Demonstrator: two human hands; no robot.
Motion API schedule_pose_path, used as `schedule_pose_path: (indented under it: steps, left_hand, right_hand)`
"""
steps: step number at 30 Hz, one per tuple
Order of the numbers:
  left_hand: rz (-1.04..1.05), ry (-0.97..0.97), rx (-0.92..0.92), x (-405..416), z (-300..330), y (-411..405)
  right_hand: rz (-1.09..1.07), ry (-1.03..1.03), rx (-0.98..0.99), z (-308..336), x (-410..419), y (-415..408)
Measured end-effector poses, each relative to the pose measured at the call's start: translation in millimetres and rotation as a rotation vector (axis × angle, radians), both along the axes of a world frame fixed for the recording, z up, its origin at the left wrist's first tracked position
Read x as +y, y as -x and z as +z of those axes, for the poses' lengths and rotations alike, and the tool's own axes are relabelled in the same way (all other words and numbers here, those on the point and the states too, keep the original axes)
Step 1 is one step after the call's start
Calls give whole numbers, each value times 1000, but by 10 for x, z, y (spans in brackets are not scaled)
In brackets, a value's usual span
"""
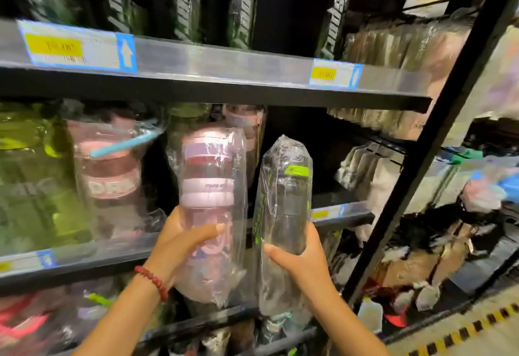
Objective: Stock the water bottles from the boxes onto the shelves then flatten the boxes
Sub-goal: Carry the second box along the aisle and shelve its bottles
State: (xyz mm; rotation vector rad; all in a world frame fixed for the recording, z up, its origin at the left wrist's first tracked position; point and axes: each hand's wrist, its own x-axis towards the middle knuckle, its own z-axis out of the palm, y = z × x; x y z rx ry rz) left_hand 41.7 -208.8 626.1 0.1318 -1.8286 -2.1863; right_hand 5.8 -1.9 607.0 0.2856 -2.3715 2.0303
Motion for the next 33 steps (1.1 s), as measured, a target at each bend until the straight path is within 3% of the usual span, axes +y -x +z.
schedule_pose_path:
  steps: [9, 18, 26, 33]
  left_hand:
    - [136, 21, 37, -76, 132, 174]
    - [192, -123, 147, 202, 155, 493]
    - [243, -298, 179, 541, 57, 901]
    - [230, -295, 198, 644, 23, 1089]
  right_hand:
    - [176, -31, 89, 266, -293, 527]
    - [205, 50, 64, 469, -85, 907]
    - [239, -152, 91, 709, 241, 1335]
    - [181, -396, 241, 790, 438, 1537]
